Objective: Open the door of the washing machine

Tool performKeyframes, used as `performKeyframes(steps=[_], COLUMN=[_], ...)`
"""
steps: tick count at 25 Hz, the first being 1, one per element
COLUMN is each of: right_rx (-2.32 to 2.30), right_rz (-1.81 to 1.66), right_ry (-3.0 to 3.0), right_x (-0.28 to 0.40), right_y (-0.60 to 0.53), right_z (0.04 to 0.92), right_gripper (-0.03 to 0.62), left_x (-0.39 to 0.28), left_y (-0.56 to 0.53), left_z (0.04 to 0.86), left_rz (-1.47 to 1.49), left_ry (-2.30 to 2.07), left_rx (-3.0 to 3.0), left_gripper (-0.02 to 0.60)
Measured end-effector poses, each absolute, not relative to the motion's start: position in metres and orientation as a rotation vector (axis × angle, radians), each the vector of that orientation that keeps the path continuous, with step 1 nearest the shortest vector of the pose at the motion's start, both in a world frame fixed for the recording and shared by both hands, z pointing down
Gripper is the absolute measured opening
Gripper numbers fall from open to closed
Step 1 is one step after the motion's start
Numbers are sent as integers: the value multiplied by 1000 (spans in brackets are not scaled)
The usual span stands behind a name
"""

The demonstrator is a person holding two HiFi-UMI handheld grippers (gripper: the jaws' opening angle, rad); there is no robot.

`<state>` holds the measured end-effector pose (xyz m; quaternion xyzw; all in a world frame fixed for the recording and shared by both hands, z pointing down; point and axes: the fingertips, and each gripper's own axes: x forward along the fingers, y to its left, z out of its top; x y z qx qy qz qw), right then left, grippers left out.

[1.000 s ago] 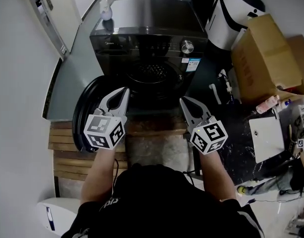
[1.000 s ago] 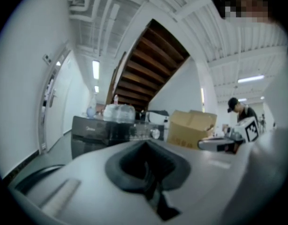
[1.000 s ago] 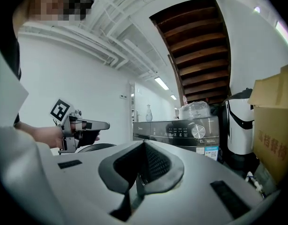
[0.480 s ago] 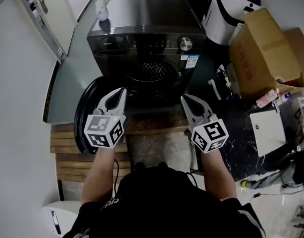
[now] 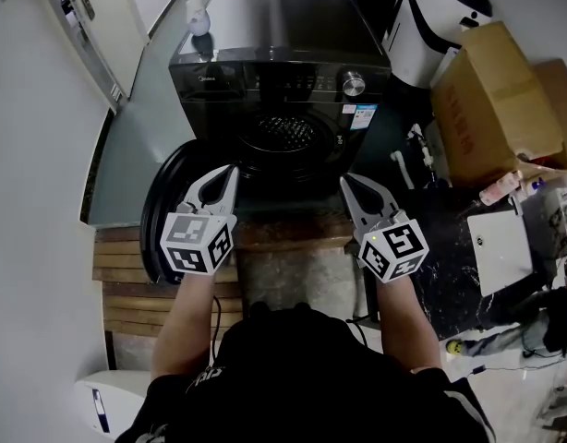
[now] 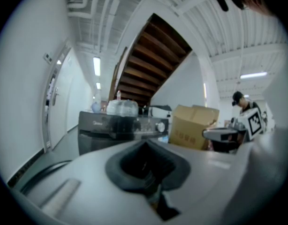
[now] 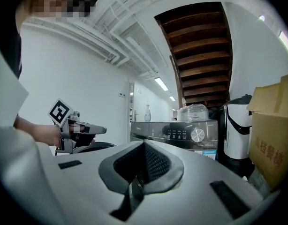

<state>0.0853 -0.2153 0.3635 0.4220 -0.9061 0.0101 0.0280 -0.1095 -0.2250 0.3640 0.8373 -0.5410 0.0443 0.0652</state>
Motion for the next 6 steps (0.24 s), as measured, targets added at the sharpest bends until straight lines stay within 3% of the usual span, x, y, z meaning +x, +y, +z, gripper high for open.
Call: performKeyframes(steps=[6], right_rx=[1292], right_rz=[43], right_ry=[-2802], right_x=[83], right_y=[-215], right_z=[366], right_gripper=[-11], left_x=[-110], left_y=[-224], left_z=[364], left_rz=[137], left_ry=[-1631], left_rx=[2528], left_gripper=[6])
